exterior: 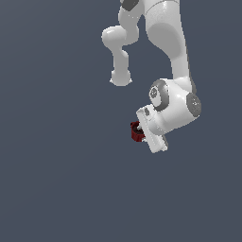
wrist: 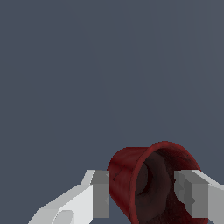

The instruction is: Pick up the object and move it to a goal position.

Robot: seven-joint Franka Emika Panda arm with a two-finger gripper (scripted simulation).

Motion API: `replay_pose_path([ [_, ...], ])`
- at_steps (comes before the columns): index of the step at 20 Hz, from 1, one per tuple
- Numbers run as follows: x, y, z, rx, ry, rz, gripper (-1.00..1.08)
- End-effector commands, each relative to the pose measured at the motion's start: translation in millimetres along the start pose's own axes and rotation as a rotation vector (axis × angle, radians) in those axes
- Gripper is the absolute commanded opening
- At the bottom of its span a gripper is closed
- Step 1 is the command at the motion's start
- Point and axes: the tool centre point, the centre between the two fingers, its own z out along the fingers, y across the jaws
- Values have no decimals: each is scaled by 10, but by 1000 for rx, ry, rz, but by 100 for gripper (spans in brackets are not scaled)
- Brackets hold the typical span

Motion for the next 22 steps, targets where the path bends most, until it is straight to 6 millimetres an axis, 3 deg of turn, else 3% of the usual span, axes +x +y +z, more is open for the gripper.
replay_pose_path([
  [1, -39, -9, -7, -10, 20, 53, 28],
  [12, -158, -33, -37, -29, 83, 209, 28],
  [22, -183, -37, -40, -31, 97, 239, 28],
])
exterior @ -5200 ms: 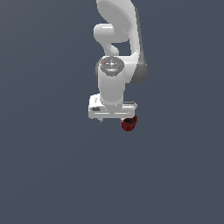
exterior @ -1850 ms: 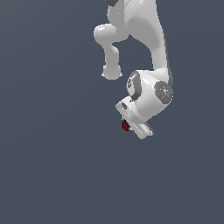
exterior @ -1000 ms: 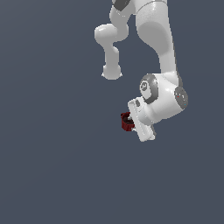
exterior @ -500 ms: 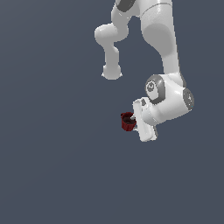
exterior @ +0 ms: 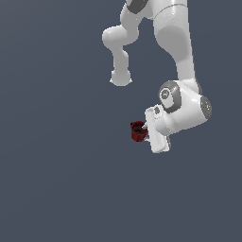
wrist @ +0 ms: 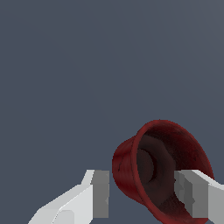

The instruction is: Pick up the object and move it to a goal position.

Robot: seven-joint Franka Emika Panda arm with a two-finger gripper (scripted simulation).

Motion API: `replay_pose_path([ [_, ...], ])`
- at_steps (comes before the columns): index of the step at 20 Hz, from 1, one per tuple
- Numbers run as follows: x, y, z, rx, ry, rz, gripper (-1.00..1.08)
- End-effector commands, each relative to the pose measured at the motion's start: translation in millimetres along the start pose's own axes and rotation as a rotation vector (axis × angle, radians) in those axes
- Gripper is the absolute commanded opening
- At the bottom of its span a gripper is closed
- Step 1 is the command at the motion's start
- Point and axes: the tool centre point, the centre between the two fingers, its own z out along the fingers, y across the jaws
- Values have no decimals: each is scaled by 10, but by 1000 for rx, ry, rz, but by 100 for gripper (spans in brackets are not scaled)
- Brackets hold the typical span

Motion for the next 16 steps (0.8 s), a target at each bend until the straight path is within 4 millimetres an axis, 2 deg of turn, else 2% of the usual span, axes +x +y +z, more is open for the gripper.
replay_pose_path([
  [1, 2, 0, 14, 0, 0, 0, 28],
  [8, 3, 6, 242, 0, 1, 3, 28],
  [12, 3, 9, 298, -1, 1, 4, 28],
  [13, 3, 9, 298, -1, 1, 4, -100],
  [16, 3, 9, 298, -1, 1, 4, -100],
])
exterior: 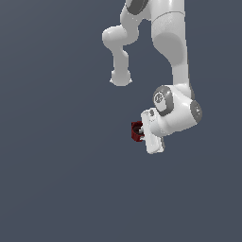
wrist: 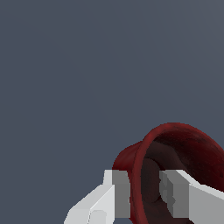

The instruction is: Pick up the object and move it to a goal position.

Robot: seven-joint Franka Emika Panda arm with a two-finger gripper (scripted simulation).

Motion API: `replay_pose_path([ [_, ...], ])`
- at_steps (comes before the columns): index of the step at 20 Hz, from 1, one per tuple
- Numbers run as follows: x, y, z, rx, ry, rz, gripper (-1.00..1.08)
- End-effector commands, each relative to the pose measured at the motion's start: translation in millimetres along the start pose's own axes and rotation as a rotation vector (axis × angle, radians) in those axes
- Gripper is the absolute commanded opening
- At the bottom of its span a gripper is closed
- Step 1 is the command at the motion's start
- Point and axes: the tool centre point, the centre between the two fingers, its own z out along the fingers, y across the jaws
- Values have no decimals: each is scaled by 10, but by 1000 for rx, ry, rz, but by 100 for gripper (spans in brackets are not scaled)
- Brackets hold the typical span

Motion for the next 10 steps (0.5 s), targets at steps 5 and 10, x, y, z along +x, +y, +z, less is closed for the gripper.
replay_pose_path([
  [5, -4, 0, 6, 0, 0, -1, -100],
  [10, 10, 9, -33, 1, 0, 0, -100],
])
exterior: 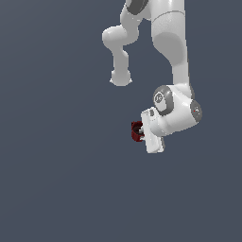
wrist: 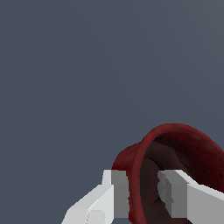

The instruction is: Pick up the object and move it to a goal position.

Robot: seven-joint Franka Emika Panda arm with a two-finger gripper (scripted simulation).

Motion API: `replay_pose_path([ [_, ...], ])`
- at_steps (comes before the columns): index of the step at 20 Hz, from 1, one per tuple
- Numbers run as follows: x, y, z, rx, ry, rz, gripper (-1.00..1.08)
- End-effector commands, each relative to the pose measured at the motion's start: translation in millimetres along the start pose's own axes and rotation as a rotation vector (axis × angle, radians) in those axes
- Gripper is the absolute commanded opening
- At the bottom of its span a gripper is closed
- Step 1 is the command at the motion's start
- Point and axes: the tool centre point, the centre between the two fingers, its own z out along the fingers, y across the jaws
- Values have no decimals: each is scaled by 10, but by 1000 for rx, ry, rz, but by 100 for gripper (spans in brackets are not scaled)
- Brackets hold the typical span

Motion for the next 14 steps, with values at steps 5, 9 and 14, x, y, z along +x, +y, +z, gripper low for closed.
replay_pose_path([
  [5, 59, 60, -228, 2, -1, 1, -100],
  [9, 129, 139, -503, 2, -1, 0, -100],
  [14, 248, 268, -967, 1, -2, 0, -100],
])
